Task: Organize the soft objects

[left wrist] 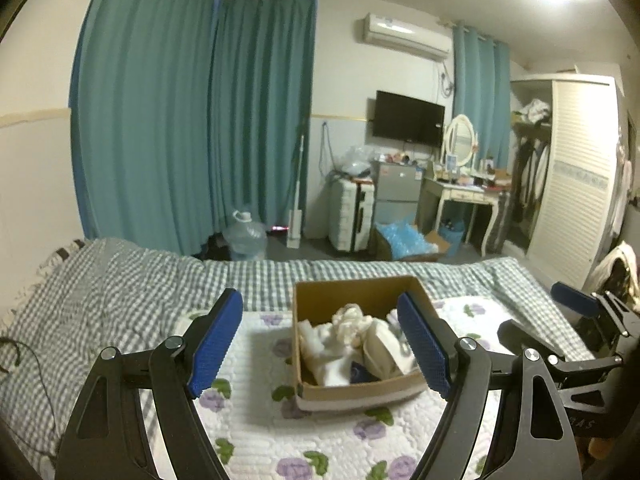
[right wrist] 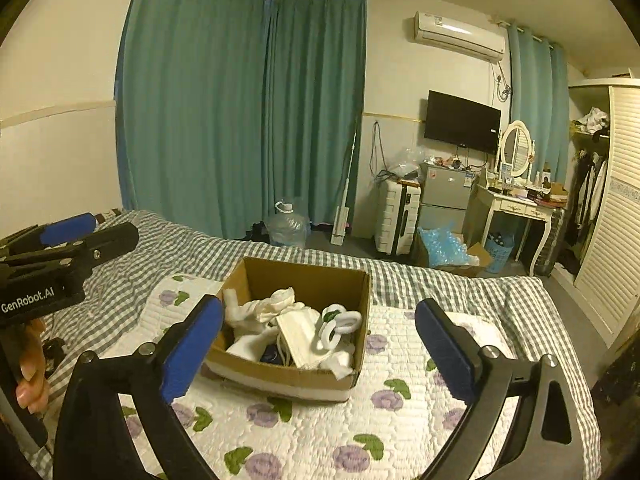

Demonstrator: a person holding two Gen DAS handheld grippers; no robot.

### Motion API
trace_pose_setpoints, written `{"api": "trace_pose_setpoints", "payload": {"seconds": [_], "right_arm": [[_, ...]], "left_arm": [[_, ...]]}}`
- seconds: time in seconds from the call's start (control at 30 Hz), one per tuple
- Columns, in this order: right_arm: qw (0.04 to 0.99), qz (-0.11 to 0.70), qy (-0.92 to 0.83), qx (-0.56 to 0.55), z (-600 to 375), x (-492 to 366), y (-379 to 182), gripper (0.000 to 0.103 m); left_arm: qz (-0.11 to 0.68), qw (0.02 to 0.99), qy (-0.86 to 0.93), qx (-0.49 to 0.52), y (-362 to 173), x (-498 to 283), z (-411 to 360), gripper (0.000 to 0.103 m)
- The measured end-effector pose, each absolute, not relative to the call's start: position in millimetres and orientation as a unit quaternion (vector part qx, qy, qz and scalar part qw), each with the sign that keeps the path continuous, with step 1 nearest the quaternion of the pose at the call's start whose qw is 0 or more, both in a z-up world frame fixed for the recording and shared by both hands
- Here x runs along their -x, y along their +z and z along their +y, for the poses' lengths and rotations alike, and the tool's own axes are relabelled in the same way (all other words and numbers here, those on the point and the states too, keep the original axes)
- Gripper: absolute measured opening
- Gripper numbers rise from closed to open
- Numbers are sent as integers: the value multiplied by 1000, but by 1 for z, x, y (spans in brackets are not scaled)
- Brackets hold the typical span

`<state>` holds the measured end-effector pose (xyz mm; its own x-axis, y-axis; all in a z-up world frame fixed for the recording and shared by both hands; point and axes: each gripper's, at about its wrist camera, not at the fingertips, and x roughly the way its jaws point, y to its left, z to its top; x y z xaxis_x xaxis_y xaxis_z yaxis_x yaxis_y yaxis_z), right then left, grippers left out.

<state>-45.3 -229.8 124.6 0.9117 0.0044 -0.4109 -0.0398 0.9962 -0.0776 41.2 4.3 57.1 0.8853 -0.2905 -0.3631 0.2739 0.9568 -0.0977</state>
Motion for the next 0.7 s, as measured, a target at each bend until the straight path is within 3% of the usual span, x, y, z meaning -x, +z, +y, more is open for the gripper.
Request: {"api": "trace_pose_setpoints", "payload": {"seconds": [0.1, 0.7], "right_arm": [[979, 201, 2, 38, -233, 56, 124, 103], [975, 219, -12, 42, -234, 64, 81, 103]], "left_arm": [[181, 973, -141, 14, 53, -29, 6, 81], [196, 972, -128, 23, 8, -20, 4, 81]]}}
